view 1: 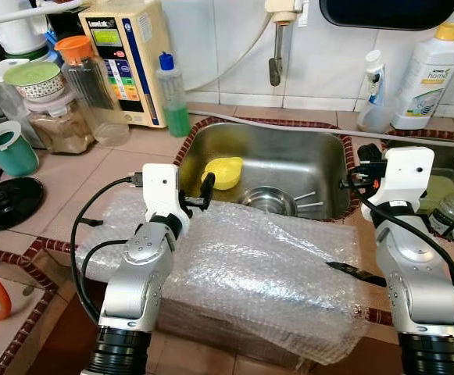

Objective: Kitchen organization

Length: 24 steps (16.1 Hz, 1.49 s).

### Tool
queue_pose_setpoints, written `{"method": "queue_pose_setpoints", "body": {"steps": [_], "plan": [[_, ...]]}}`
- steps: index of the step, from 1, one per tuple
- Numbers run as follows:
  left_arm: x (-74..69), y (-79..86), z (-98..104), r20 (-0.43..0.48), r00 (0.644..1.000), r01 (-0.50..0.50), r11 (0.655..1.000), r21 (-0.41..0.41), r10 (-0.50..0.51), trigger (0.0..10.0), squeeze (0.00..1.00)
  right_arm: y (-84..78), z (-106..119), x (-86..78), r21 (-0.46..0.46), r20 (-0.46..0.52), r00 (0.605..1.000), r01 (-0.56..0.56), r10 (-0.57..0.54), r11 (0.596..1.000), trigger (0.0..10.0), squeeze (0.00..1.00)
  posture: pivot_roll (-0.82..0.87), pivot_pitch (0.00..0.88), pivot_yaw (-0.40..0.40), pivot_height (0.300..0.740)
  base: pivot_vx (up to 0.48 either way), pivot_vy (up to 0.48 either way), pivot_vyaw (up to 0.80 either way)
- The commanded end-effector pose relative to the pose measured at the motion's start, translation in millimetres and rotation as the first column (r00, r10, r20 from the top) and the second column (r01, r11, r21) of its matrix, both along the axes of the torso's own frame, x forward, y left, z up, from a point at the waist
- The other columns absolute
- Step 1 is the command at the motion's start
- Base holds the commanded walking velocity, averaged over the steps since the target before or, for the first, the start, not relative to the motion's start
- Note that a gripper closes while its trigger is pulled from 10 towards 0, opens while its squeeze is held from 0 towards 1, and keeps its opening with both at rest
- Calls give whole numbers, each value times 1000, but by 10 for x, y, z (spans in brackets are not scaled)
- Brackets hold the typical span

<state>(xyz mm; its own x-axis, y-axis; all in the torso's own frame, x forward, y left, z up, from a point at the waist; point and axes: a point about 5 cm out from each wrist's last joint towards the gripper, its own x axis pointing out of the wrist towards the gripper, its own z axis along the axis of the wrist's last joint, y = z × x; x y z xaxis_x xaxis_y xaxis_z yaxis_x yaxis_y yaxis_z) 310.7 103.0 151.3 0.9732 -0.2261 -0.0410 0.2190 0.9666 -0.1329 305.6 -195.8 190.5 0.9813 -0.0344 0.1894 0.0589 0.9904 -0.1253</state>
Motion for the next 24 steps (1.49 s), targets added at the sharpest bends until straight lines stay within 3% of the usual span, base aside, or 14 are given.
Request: {"method": "queue_pose_setpoints", "body": {"steps": [1, 16, 22, 24], "plan": [[-6, 17, 15, 0, 1000, -6, 1000, 14, 6, 10000, 0, 17, 48, -18, -3, 17, 1000, -7, 7, 1000, 10000, 0, -60, 0, 91, 740, -277, 0, 0], [14, 15, 56, 11, 1000, 6, 1000, 20, -6, 10000, 0, -6, 85, -40, -1, 38, 999, 6, -6, 1000, 10000, 0, -61, 0, 99, 740, -270, 0, 0], [-14, 48, -111, -22, 1000, 9, 999, 44, -8, 10000, 0, -32, -16, -144, -8, 18, 1000, 8, -8, 1000, 10000, 0, -79, 0, 110, 740, 0, 0, 0], [-107, 122, -334, -55, 998, 8, 996, 88, -3, 10000, 0, 4, -202, -244, 6, -27, 1000, 1, -1, 1000, 10000, 0, -81, 0, 113, 740, 0, 0, 0]]}}
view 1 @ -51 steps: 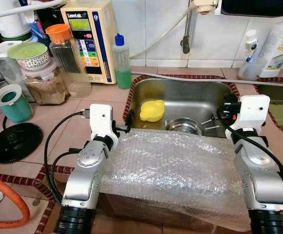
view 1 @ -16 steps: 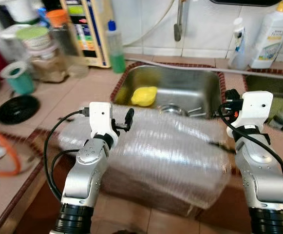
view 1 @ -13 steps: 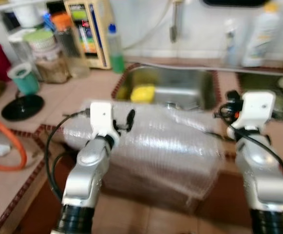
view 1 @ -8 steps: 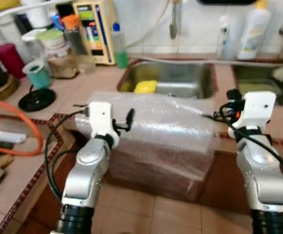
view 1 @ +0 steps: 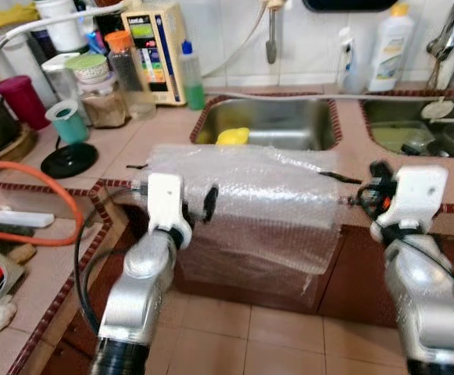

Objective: Kitchen organization

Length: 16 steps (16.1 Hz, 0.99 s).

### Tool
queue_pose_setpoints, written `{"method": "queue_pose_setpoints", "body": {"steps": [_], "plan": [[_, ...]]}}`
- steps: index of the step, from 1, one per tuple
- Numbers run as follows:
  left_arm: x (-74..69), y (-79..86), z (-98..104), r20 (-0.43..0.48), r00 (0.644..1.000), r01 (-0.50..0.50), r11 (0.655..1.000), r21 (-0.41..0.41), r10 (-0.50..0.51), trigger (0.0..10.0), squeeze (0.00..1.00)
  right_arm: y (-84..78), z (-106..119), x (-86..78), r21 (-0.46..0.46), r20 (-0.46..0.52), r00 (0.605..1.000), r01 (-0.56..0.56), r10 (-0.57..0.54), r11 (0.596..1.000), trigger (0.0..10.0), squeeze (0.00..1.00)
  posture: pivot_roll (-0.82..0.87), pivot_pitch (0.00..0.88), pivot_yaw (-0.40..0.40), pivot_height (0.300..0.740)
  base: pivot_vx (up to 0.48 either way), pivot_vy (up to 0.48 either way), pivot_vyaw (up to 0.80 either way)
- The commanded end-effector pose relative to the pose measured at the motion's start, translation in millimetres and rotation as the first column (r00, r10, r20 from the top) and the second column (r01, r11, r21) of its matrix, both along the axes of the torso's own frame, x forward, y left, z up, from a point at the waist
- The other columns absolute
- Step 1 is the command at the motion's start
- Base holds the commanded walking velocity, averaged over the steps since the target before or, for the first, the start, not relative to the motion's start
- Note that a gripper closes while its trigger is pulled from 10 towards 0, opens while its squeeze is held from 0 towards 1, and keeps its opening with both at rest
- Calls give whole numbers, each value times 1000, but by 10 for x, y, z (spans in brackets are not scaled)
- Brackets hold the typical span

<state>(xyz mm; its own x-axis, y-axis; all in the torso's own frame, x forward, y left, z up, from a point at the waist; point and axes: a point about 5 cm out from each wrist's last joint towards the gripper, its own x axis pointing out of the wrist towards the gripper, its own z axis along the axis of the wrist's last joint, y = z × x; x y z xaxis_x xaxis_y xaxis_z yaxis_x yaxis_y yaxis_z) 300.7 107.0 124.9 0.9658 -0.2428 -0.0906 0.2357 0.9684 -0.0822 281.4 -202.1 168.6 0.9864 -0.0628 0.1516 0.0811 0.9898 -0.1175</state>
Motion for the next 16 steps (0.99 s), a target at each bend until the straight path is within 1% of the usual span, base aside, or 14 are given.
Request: {"method": "queue_pose_setpoints", "body": {"steps": [1, 2, 3, 4, 6, 7, 8, 9, 10, 11, 13, 14, 15, 16], "plan": [[-32, 118, -164, -39, 999, -20, 999, 50, 22, 10000, 0, 87, -54, -28, 2, -8, 1000, -29, 29, 1000, 10000, 0, -80, 0, 114, 740, 0, 0, 0], [-73, 173, -317, -77, 997, -27, 996, 83, 33, 10000, 0, 119, -167, -67, 7, -39, 999, -37, 37, 999, 10000, 0, -79, 0, 116, 740, 0, 0, 0], [-128, 261, -532, -139, 989, -42, 992, 118, 58, 10000, 0, 155, -320, -109, 9, -82, 995, -47, 48, 999, 10000, 0, -77, 0, 112, 740, 0, 0, 0], [-205, 370, -747, -202, 975, -61, 989, 137, 88, 10000, 0, 178, -506, -162, 10, -136, 989, -53, 54, 999, 10000, 0, -74, 0, 111, 740, 0, 0, 0], [-376, 520, -1090, -301, 946, -57, 977, 206, 119, 10000, 0, 188, -880, -293, 38, -254, 964, -64, 71, 997, 10000, 0, -69, 0, 106, 740, 0, 0, 0], [-406, 540, -1141, -312, 942, -53, 973, 223, 123, 10000, 0, 186, -965, -321, 26, -284, 956, -68, 72, 997, 10000, 0, -67, 0, 103, 740, 0, 0, 0], [-509, 604, -1343, -373, 916, -43, 963, 266, 144, 10000, 0, 162, -1293, -417, 36, -398, 915, -61, 71, 997, 10000, 0, -64, 0, 99, 740, 0, 0, 0], [-540, 616, -1413, -400, 905, -42, 965, 261, 147, 10000, 0, 156, -1403, -449, 53, -436, 897, -57, 74, 997, 10000, 0, -62, 0, 99, 740, 0, 0, 0], [-588, 623, -1515, -436, 888, -28, 961, 275, 151, 10000, 0, 147, -1586, -500, 52, -497, 865, -52, 71, 997, 10000, 0, -61, 0, 97, 740, 0, 0, 0], [-619, 596, -1596, -472, 874, 4, 967, 254, 121, 10000, 0, 156, -1727, -524, 57, -541, 837, -56, 78, 997, 10000, 0, -56, 0, 96, 740, 0, 0, 0], [-617, 597, -1655, -510, 849, -9, 968, 249, 139, 10000, 0, 185, -1909, -541, 43, -611, 786, -80, 89, 996, 10000, 0, -54, 0, 91, 740, 0, 0, 0], [-584, 584, -1638, -483, 866, 34, 950, 309, 126, 10000, 0, 174, -1965, -537, 50, -638, 766, -57, 76, 997, 10000, 0, -52, 0, 94, 740, 0, 0, 0], [-568, 540, -1648, -495, 865, 76, 952, 295, 84, 10000, 0, 192, -2010, -504, 82, -663, 744, -44, 88, 996, 10000, 0, -56, 0, 97, 740, 0, 0, 0], [-568, 526, -1665, -507, 858, 88, 953, 290, 75, 10000, 0, 195, -2030, -491, 65, -669, 738, -55, 84, 996, 10000, 0, -60, 0, 102, 740, 0, 0, 0]]}}
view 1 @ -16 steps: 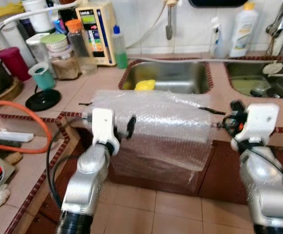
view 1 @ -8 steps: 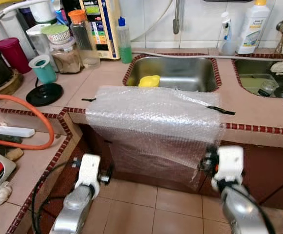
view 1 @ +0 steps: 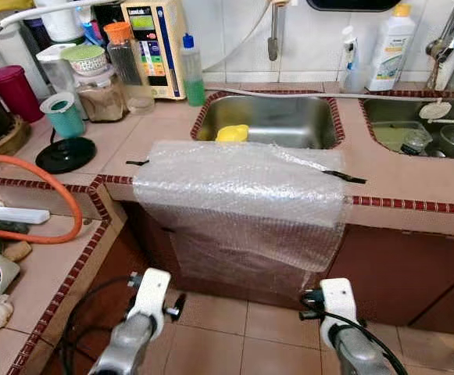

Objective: Kitchen organization

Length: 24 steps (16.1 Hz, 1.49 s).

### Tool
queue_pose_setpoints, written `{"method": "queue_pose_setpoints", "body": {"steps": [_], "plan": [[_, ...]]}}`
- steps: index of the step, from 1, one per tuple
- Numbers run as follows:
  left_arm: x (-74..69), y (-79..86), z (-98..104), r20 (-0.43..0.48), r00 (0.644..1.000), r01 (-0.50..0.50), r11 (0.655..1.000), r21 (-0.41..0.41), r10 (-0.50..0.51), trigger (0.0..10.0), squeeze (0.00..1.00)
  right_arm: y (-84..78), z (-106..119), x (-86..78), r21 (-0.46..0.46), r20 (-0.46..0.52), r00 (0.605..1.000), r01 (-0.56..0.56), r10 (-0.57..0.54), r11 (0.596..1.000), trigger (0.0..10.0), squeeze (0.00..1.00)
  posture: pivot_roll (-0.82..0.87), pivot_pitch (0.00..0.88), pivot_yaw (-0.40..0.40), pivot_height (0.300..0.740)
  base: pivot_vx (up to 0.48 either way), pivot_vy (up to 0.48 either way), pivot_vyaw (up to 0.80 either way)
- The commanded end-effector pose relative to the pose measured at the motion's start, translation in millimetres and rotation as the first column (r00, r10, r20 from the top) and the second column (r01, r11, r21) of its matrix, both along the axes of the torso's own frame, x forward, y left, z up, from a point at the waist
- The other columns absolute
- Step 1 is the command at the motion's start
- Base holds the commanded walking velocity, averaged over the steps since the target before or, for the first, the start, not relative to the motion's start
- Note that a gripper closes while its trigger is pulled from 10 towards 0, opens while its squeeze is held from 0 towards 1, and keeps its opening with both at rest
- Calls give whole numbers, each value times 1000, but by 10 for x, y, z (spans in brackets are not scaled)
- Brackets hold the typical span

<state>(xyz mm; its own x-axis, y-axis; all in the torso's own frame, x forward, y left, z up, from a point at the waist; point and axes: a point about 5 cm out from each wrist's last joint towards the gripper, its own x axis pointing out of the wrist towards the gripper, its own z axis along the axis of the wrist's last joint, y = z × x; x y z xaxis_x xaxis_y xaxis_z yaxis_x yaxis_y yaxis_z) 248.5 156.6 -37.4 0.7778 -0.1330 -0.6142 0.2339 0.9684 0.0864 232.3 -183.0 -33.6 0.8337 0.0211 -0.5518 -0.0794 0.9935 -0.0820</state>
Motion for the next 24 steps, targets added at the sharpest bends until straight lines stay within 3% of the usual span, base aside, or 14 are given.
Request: {"method": "queue_pose_setpoints", "body": {"steps": [1, 5, 8, 13, 15, 18, 22, 24], "plan": [[-102, -23, -107, -74, 995, 67, 998, 19, -65, 10000, 0, -38, -96, -46, -5, -56, 998, 31, -31, 1000, 10000, 0, -60, 0, 105, 740, 0, 0, 0], [-364, -3, -321, -222, 966, 156, 983, 101, -131, 10000, 0, -74, -302, -219, -8, -192, 979, 62, -62, 998, 10000, 0, -68, 0, 111, 740, 0, 0, 0], [-529, 30, -426, -320, 934, 209, 969, 129, -159, 10000, 0, -76, -469, -472, -72, -316, 949, -13, -10, 997, 10000, 0, -63, 0, 96, 740, 0, 0, 0], [-446, -150, -390, -312, 930, 234, 968, 92, -195, 10000, 0, -94, -508, -546, -82, -349, 937, -58, 26, 995, 10000, 0, -56, 0, 91, 740, 0, 0, -597], [-411, -315, -371, -301, 927, 256, 964, 77, -222, 10000, 0, -97, -508, -545, -90, -352, 935, -74, 38, 993, 10000, 0, -51, 0, 88, 740, 0, 0, -800], [-546, -500, -432, -315, 920, 263, 963, 58, -232, 10000, 0, -34, -504, -521, -74, -348, 935, -106, 74, 992, 10000, 0, -48, 0, 86, 740, 0, -92, -533], [-533, -640, -415, -317, 917, 272, 961, 47, -244, 10000, 0, 19, -521, -543, -71, -356, 930, -129, 96, 989, 10000, 0, -46, 0, 92, 740, 0, -281, 0], [-526, -571, -417, -316, 916, 273, 961, 48, -245, 10000, 0, -7, -535, -580, -81, -365, 926, -129, 91, 988, 10000, 0, -48, 0, 92, 740, 0, -296, 0]]}}
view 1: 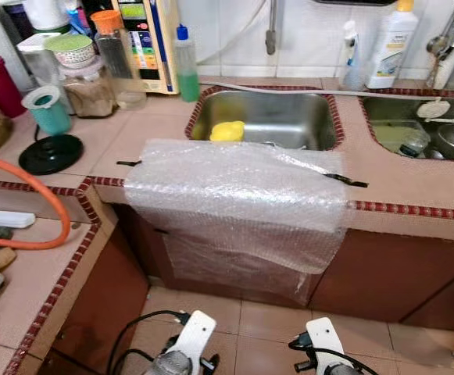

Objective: Kitchen organization

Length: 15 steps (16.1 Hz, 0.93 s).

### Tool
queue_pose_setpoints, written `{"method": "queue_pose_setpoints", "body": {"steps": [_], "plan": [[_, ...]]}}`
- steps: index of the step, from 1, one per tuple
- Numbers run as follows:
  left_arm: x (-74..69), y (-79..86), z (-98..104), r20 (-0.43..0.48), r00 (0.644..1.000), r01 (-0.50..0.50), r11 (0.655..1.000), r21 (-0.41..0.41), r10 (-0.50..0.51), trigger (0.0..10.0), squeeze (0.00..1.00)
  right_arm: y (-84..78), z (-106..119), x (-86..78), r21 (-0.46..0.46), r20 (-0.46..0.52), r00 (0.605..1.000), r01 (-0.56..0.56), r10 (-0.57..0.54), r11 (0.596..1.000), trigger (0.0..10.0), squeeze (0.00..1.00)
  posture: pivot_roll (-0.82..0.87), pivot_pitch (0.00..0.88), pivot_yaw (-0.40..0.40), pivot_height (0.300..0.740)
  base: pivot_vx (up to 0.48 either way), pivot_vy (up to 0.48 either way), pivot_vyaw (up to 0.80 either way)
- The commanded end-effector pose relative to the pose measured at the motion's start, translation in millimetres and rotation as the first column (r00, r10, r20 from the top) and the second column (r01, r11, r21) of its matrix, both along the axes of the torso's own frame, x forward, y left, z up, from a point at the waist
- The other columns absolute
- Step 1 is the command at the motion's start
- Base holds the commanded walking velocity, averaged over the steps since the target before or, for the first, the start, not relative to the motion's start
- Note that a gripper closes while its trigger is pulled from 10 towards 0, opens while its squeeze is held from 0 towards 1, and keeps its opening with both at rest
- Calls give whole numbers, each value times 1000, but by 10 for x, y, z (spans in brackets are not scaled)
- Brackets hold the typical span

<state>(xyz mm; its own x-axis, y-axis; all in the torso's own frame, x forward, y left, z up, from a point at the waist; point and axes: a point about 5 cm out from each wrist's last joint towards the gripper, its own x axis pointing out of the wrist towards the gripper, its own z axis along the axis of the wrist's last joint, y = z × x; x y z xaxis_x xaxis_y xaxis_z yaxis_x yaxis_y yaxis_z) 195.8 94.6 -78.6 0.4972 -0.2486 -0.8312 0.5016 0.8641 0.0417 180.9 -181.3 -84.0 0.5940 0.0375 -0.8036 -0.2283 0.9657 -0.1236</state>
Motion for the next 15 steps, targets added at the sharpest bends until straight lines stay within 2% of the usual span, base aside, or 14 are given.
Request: {"method": "queue_pose_setpoints", "body": {"steps": [1, 15], "plan": [[-4, 102, -12, 0, 1000, 3, 1000, 18, -3, 10000, 0, -40, -30, -68, -12, -25, 1000, 2, -2, 1000, 10000, 0, -50, 0, 94, 740, 0, -326, 0], [10, 148, -9, -1, 1000, 29, 999, 32, -29, 10000, 0, -29, -33, -71, -19, -29, 999, -22, 21, 1000, 10000, 0, -48, 0, 100, 740, 0, -351, 0]]}}
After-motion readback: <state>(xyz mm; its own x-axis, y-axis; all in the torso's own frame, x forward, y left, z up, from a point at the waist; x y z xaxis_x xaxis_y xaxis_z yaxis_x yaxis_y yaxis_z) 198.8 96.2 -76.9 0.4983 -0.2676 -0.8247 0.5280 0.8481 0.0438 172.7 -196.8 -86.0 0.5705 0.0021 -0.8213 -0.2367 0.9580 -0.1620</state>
